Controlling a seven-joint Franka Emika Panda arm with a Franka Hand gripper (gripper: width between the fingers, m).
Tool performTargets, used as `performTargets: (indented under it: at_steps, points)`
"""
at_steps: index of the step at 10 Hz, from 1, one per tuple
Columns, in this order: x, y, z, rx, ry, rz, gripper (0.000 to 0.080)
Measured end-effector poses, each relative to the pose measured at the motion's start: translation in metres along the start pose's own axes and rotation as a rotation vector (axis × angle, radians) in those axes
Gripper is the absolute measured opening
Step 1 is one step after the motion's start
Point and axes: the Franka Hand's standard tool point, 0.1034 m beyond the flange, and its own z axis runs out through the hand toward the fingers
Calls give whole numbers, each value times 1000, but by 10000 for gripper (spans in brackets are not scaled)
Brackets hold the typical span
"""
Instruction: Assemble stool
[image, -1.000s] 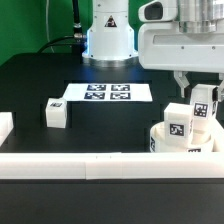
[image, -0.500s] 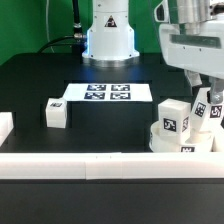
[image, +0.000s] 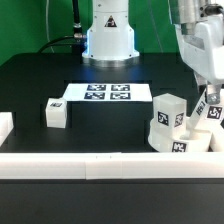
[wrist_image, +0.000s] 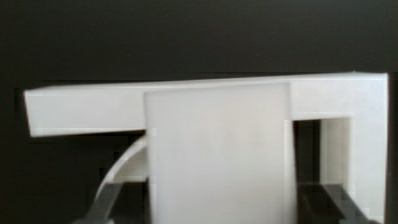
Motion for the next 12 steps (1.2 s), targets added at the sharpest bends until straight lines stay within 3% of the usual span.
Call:
performTargets:
  at_steps: [1,5,8,10,12]
  points:
    - [1,-1,0,8,-5,45,340]
    - [1,-1,1,124,-36,466,340]
    - [0,-1,2,190,-62,625,340]
    - [1,1,2,190,-75,667,340]
    - [0,1,2,189,-75,645,566]
